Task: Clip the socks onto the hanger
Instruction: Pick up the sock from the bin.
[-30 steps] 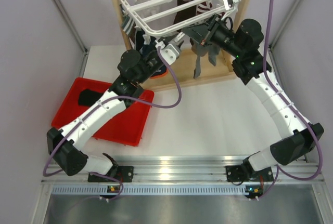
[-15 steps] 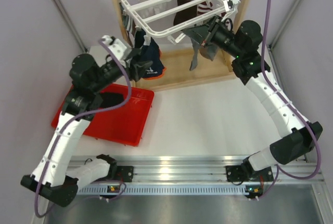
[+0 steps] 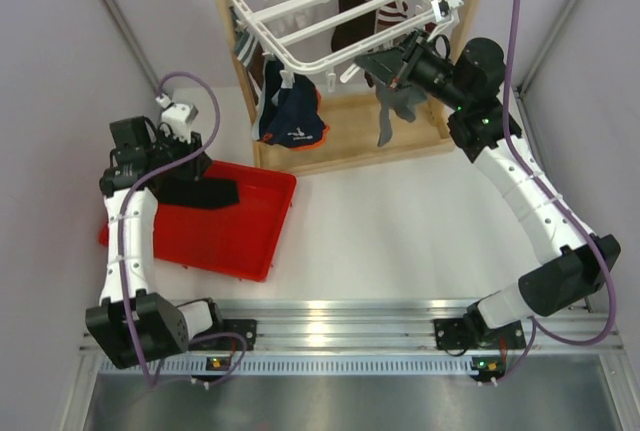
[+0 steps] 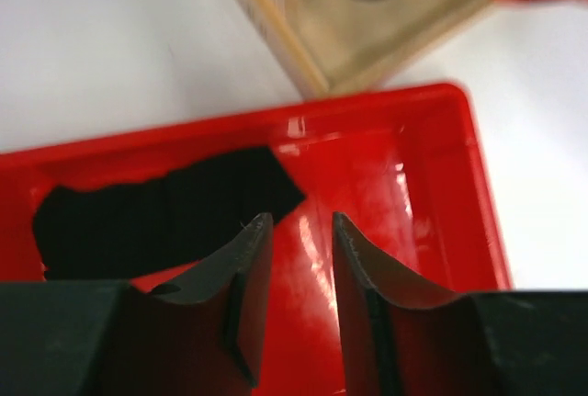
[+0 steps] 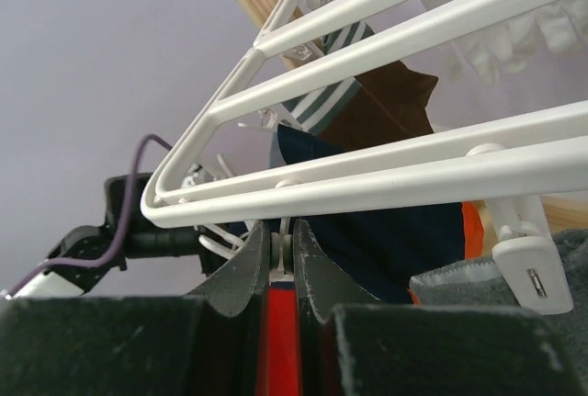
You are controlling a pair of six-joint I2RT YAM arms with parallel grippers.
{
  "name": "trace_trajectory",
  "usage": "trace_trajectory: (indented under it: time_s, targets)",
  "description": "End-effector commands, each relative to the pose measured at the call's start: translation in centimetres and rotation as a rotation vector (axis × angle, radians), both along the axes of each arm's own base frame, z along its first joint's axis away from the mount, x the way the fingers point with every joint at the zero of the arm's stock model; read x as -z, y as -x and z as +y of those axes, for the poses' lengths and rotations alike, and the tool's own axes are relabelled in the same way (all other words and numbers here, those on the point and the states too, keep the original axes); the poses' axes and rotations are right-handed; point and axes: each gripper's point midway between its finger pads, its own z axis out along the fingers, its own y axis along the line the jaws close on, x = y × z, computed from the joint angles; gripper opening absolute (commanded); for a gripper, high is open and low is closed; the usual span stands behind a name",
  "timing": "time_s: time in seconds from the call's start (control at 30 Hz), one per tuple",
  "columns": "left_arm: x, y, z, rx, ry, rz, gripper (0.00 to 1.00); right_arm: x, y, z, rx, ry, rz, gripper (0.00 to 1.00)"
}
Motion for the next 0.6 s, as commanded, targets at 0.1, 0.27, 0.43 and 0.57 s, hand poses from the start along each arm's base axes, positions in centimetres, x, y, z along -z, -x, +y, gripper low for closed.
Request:
trace_trajectory:
  time_s: [0.1,0.27,0.43,0.57]
  targets:
    - [7.3,-1.1,2.7,0.053,-0.181,0.127,0.34,-0.3,-0.7,-0.4,0.013,0.014,-0.033,0.0]
    - [11.9,-2.7,4.1,0.059,-0.247,0.197,0.36,0.2,-1.4,-0.3,0.022,0.018,-0.021,0.0]
    - [15.2,-4.4,4.6,0.084,-0.261,0.27,0.37,1.1,-2.2,-0.2,0.034,0.033,-0.001,0.0]
    - [16.7,-4.8,4.2,0.111,-0.254,0.3,0.38,1.5,-2.5,-0.3,0.046,0.052,-0.004,0.0]
